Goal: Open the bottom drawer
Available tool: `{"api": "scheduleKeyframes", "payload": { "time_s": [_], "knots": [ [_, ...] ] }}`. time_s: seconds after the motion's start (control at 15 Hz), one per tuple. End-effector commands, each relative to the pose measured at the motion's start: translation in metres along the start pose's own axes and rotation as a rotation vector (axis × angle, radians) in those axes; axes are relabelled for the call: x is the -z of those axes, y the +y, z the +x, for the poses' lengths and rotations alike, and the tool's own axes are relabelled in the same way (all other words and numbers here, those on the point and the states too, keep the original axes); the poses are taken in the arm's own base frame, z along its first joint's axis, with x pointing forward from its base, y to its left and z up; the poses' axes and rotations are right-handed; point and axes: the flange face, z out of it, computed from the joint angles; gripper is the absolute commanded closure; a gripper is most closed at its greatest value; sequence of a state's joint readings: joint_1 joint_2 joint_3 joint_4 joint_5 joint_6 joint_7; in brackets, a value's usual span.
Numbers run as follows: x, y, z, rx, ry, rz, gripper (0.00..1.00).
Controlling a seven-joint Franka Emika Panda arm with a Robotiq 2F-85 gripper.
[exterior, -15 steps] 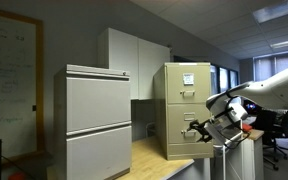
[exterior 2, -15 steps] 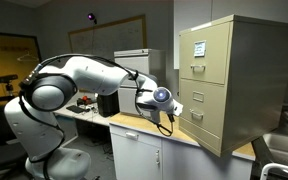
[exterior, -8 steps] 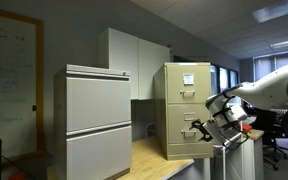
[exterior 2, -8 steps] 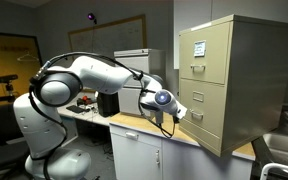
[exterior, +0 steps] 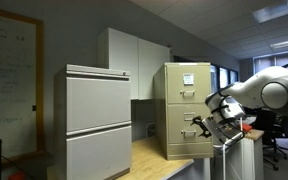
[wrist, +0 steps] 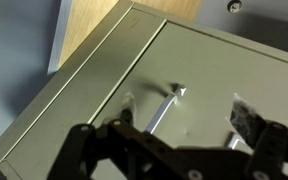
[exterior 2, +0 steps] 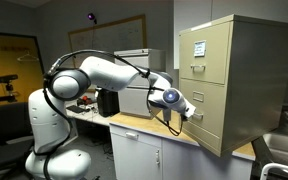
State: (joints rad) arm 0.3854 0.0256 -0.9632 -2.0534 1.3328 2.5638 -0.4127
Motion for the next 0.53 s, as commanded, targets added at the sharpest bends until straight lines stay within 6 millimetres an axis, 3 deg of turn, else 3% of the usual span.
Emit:
{"api": "scheduleKeyframes", "payload": {
  "time_s": [0.0, 0.2, 0.47],
  "knots": [
    [-0.031, 0.004, 0.016, -0.029, -0.025, -0.022, 0.00],
    [-0.053, 0.027, 0.031, -0.074, -0.044, -0.057, 0.00],
    [-0.055, 0.055, 0.068, -0.152, 0.007, -0.081, 0.00]
  ]
}}
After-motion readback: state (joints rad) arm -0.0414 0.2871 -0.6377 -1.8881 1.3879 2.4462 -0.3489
